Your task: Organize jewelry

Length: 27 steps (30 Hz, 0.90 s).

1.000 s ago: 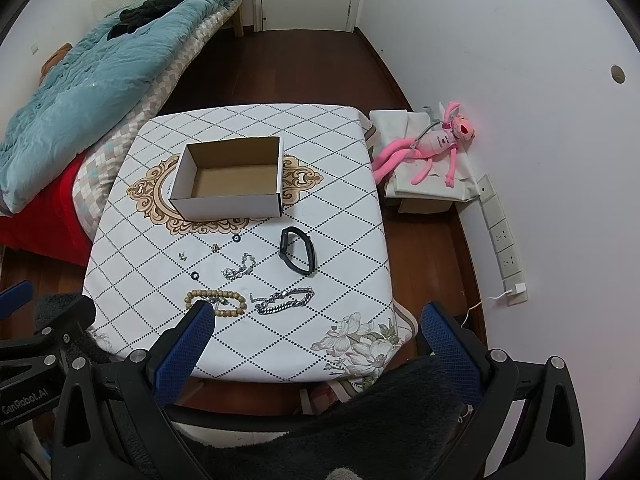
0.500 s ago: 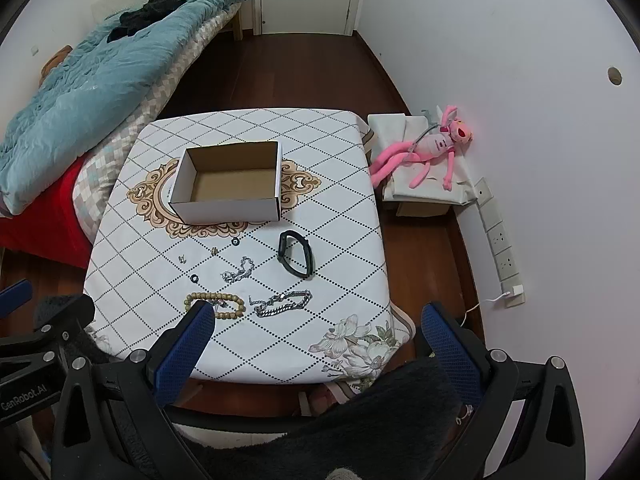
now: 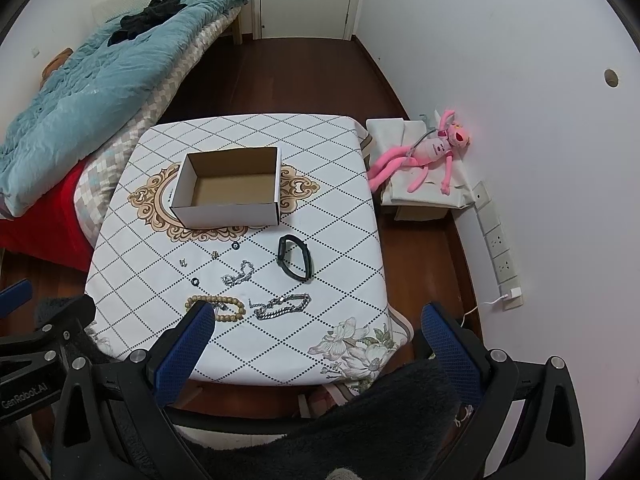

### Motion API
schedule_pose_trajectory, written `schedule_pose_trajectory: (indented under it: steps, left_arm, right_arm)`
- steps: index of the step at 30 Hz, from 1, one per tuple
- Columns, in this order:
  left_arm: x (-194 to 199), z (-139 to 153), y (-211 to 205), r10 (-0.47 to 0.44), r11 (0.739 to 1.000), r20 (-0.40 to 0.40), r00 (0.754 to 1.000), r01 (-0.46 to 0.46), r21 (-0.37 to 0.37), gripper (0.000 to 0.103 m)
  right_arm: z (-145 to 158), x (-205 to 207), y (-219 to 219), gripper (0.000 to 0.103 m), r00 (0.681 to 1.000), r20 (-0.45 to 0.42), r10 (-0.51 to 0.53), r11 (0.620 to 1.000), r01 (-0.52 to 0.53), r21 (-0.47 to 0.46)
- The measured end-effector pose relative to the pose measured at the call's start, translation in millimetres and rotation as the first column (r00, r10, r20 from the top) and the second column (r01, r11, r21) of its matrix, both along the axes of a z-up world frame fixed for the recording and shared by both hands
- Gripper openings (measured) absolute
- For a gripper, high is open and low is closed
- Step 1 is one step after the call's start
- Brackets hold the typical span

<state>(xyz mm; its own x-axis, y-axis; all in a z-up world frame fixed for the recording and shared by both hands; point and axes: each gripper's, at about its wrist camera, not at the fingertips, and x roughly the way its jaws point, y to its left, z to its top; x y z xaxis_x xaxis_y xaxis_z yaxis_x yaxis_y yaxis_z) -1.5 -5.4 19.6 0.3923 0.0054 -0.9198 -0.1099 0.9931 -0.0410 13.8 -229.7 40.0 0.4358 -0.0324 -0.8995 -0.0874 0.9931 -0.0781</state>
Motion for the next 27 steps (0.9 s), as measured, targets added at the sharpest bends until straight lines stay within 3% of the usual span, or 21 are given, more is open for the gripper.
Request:
schedule_pose_trajectory:
  steps: [27]
  left_arm:
    - [-0.8,6.4,-6.9,-0.009,1.0,0.012,1.0,0.009,-0.001,0.103]
  right_arm:
    - [7.3,0.3,2.9,0.103,1.0,0.011,-0.003,1.0,0.003,0.011]
